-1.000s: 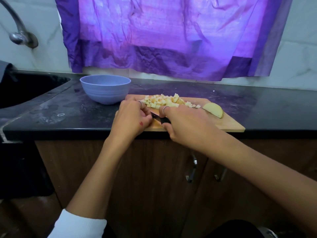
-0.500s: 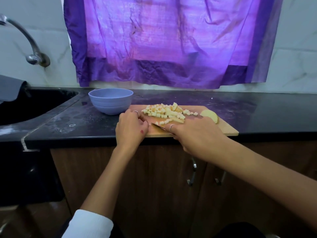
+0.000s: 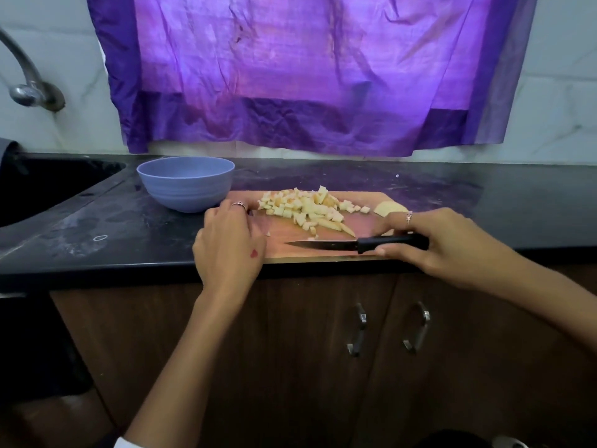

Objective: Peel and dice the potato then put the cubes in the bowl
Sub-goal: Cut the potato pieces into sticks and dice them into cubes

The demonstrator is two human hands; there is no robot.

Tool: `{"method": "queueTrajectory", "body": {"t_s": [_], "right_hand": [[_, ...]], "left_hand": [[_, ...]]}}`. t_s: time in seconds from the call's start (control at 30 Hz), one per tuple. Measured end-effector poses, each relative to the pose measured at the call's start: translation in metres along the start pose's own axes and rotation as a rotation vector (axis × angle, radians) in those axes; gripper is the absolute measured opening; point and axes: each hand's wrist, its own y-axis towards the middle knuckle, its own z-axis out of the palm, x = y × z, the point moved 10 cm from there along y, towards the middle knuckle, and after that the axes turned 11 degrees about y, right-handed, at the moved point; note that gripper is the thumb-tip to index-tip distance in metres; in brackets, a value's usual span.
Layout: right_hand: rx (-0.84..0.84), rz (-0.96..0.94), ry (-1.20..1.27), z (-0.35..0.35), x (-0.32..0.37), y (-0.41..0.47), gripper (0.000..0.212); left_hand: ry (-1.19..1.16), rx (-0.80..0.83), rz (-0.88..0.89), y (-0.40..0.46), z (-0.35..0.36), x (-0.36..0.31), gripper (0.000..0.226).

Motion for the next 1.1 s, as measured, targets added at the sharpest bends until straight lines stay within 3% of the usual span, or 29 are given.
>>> {"method": "queueTrajectory", "body": {"t_s": [0.2,0.33,0.57,0.63,0.73,0.83,0.97,1.1], "right_hand": [[-0.087,-0.112,-0.130,0.020,0.020,0.036,0.026],[-0.131,-0.063,-0.256,0.023,0.010,0.072,0.030],[-0.253,0.056,0.177,-0.003,-0.034,0.067,0.016],[-0.293,0.069,0.312,-0.001,-0.047,0.057,0.005],[-0.364,0.076,0.484,0.004,-0.062,0.044,0.012],[-0.396,0.088,0.595,0.007,-0.071,0.041,0.013],[-0.378,0.132,0.661,0.013,-0.081,0.042,0.017],[-0.398,0.160,0.673,0.013,-0.086,0.040,0.016]], "left_hand": [[-0.130,-0.076,-0.040,-0.004,-0.006,0.005,0.034],[-0.071,-0.042,-0.021,-0.003,-0.001,0.004,0.029],[0.020,-0.008,0.035,-0.001,0.006,0.002,0.029],[-0.025,-0.058,0.072,-0.003,-0.001,-0.004,0.029],[-0.162,-0.098,0.172,-0.005,-0.012,-0.023,0.028],[-0.167,0.014,0.283,-0.003,-0.006,-0.049,0.034],[0.035,0.217,0.418,0.001,0.025,-0.082,0.037],[0.184,0.279,0.504,0.006,0.049,-0.102,0.031]]}}
